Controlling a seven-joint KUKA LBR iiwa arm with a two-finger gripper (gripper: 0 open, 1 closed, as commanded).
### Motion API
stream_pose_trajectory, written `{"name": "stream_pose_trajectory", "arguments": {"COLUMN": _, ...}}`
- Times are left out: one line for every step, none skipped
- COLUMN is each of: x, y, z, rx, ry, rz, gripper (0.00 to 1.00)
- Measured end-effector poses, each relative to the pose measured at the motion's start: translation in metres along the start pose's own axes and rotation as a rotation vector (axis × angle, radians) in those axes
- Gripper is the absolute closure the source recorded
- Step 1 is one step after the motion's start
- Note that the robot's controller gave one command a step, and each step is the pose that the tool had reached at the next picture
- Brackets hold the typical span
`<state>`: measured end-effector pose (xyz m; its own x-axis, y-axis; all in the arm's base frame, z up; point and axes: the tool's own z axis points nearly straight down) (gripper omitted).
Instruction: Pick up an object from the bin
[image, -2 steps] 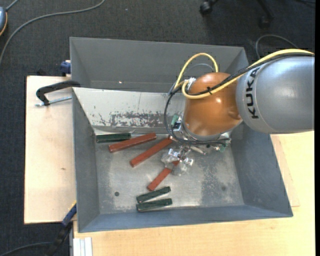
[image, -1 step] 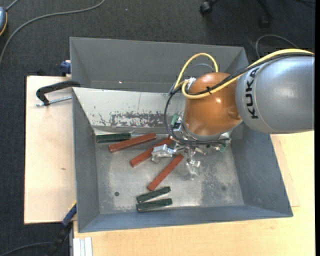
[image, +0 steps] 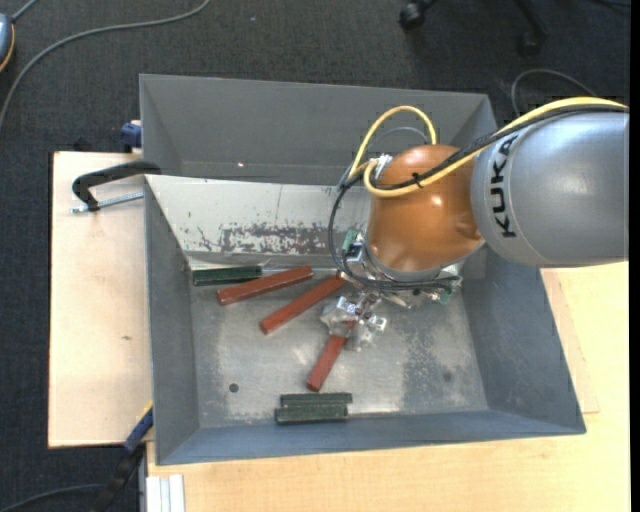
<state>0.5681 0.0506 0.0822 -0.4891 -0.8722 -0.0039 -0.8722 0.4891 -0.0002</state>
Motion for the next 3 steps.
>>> {"name": "stream_pose_trajectory", "arguments": {"x": 0.025, "y": 0.002, "z": -0.027, "rx": 0.001, "ry": 0.002, "rz": -0.033, "gripper": 1.00}}
{"name": "stream_pose_trajectory", "arguments": {"x": 0.047, "y": 0.000, "z": 0.009, "rx": 0.008, "ry": -0.003, "rz": -0.572, "gripper": 1.00}}
{"name": "stream_pose_trajectory", "arguments": {"x": 0.045, "y": -0.013, "z": -0.134, "rx": 0.012, "ry": -0.002, "rz": -0.611, "gripper": 1.00}}
